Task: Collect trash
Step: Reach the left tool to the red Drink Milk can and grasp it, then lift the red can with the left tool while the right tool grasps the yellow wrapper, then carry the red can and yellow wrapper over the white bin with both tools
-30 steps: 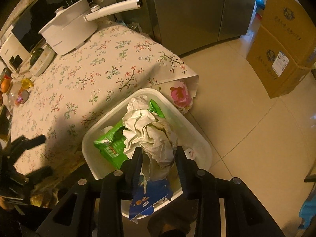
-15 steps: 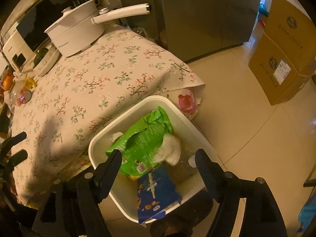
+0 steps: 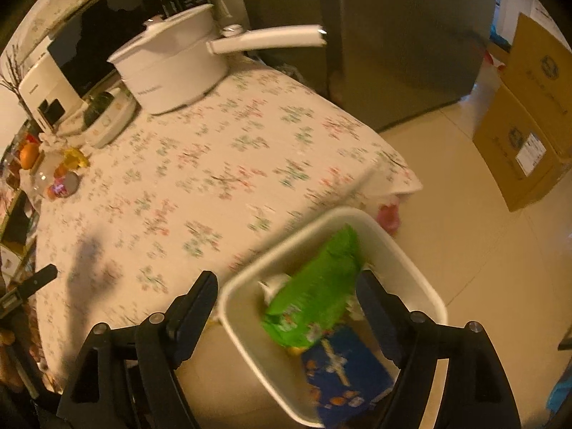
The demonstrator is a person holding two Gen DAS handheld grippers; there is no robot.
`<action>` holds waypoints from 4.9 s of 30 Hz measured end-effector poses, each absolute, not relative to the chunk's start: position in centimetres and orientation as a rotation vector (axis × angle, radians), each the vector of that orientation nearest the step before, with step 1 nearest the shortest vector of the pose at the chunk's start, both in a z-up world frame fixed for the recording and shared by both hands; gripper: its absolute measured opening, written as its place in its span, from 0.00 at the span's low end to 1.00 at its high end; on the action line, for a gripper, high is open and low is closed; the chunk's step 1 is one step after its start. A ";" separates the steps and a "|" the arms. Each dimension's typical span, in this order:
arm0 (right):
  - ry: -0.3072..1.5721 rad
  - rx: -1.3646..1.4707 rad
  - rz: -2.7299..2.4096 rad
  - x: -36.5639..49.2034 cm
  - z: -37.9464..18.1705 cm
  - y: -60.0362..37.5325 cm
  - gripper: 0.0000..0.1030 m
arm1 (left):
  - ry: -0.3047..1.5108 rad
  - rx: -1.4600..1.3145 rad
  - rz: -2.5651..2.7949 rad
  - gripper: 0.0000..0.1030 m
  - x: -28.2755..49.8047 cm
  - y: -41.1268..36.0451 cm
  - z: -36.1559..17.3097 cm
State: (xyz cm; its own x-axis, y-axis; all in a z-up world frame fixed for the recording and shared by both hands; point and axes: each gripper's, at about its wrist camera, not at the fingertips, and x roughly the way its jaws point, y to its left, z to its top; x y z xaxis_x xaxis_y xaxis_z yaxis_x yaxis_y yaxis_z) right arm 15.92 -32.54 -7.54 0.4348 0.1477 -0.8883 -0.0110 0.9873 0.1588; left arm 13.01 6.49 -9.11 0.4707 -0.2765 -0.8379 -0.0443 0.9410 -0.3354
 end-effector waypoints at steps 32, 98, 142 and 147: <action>1.017 -0.139 0.358 23.0 -6.6 -14.2 0.80 | 0.979 -0.483 0.309 0.81 27.5 23.5 -9.3; 1.145 0.353 0.408 42.6 -11.3 16.5 0.58 | 0.772 -0.575 0.254 0.58 12.2 32.1 -5.4; 0.992 0.198 0.232 21.1 -4.1 -18.5 0.11 | 0.747 -0.472 -0.062 0.58 12.9 16.6 -0.8; 0.960 0.123 0.229 18.6 -2.9 -21.4 0.11 | 0.771 -0.441 -0.116 0.58 12.6 13.5 -1.3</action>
State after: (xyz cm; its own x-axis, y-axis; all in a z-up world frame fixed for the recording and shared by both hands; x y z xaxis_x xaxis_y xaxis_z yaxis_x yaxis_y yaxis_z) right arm 18.58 -21.36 -2.91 0.5521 0.2477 -0.7962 -0.1393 0.9688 0.2048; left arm 12.63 13.45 -1.30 0.7160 -0.2598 -0.6480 -0.0580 0.9028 -0.4261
